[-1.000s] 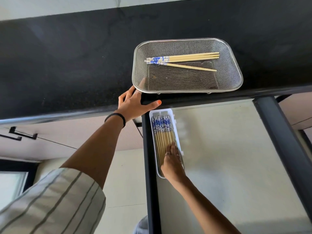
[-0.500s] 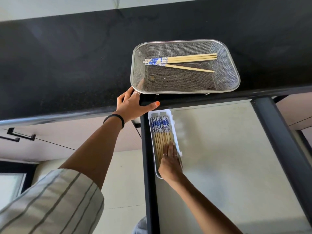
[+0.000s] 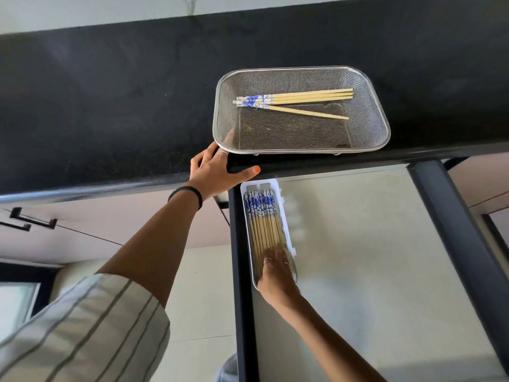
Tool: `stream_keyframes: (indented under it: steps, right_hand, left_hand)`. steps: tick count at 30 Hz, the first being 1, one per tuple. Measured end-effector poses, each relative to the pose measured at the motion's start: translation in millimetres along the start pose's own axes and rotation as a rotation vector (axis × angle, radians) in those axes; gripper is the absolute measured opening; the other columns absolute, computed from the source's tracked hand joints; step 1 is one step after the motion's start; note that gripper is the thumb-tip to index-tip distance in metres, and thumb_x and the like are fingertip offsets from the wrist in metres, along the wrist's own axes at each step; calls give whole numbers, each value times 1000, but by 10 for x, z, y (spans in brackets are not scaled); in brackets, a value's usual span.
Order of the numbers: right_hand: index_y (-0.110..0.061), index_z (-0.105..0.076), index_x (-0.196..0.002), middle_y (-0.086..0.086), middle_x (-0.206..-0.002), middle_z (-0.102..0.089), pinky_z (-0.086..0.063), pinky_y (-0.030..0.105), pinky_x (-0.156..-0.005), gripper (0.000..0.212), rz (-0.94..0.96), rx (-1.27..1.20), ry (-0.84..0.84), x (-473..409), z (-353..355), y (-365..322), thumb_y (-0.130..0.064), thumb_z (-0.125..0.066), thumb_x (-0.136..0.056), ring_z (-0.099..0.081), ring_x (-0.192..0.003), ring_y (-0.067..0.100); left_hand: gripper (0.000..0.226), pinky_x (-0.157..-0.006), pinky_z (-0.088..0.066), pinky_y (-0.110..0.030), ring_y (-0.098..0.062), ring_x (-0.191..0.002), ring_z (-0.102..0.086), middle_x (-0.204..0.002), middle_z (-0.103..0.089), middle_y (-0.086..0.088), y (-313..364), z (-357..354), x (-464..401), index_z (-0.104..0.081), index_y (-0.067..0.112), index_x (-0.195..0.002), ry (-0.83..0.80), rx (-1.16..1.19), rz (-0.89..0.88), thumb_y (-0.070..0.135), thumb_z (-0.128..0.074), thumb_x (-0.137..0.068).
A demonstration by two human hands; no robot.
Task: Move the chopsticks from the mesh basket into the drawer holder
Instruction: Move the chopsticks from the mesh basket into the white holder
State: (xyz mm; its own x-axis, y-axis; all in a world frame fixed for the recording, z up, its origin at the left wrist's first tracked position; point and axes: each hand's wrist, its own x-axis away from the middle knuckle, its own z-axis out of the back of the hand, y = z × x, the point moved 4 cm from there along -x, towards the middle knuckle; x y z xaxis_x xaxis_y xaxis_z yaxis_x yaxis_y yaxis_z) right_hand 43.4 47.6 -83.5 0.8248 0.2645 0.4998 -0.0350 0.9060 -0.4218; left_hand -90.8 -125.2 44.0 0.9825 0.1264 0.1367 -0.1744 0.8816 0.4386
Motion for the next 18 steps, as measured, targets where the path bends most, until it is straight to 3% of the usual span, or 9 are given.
stream_keyframes:
  steps: [4, 12, 18]
  right_hand:
    - [-1, -18, -148, 25, -158, -1, -9, 37, -120, 65, -37, 13, -38, 3, -3, -5, -22, -45, -92, -3, -148, 36]
    - [3, -9, -149, 19, -160, 2, -7, 36, -121, 70, 32, 38, -57, 14, 69, -4, -13, -43, -91, 0, -149, 30]
    - [7, -6, -148, 21, -159, 3, -11, 32, -120, 67, -40, 49, -37, 13, 99, -29, -6, -40, -92, -9, -148, 32]
  left_hand:
    - [94, -99, 7, -22, -11, -138, -3, -154, -10, 3, -11, -10, 0, -4, 43, -144, -10, 10, 10, 80, -45, -68]
    - [92, -99, 7, -21, -8, -137, -4, -153, -15, 5, -6, -4, 7, -4, 45, -144, -6, 40, 20, 78, -47, -69]
    - [94, -105, 6, -26, -11, -139, -4, -154, -11, 4, -7, 2, 8, -4, 42, -145, -17, 23, 19, 79, -45, -69]
